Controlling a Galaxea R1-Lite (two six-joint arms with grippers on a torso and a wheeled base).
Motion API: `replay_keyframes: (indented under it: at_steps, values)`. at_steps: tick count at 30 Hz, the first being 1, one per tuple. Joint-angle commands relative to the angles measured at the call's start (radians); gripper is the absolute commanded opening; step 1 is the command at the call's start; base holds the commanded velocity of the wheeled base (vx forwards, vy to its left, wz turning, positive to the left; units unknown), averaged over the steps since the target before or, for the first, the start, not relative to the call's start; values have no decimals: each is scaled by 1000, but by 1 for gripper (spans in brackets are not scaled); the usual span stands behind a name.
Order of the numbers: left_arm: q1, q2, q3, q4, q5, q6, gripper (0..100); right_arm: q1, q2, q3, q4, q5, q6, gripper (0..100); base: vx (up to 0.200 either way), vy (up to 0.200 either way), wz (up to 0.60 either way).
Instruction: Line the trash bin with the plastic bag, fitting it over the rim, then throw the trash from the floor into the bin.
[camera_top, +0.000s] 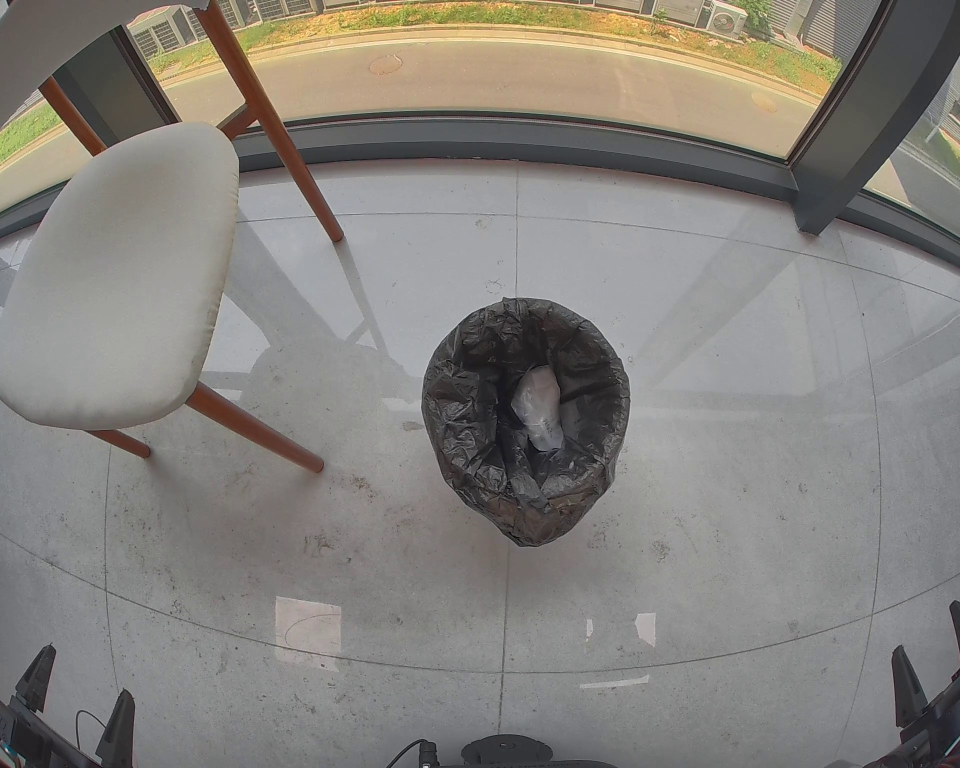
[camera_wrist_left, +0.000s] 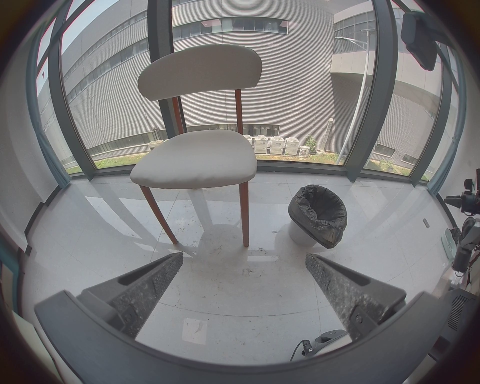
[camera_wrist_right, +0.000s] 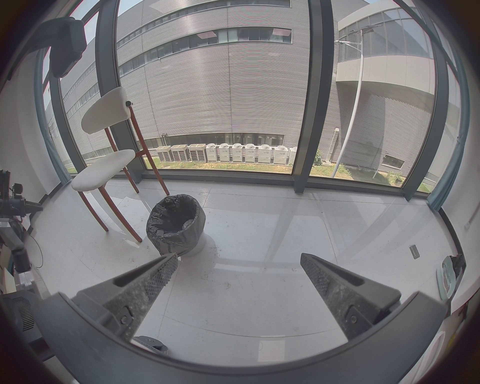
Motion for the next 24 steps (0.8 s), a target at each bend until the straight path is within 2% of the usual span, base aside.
replay_keyframes:
  at_steps: [1, 21, 24]
  values:
    - [0, 4, 10, 0, 0, 0, 100, 0, -2, 18, -1, 0, 0, 100, 0, 200, 0]
    - [0, 4, 10, 0, -1, 0, 100, -1, -1, 16, -1, 2, -2, 100, 0, 200, 0]
    - [0, 4, 10, 0, -1, 0, 100, 0, -1, 16, 1, 2, -2, 100, 0, 0, 0]
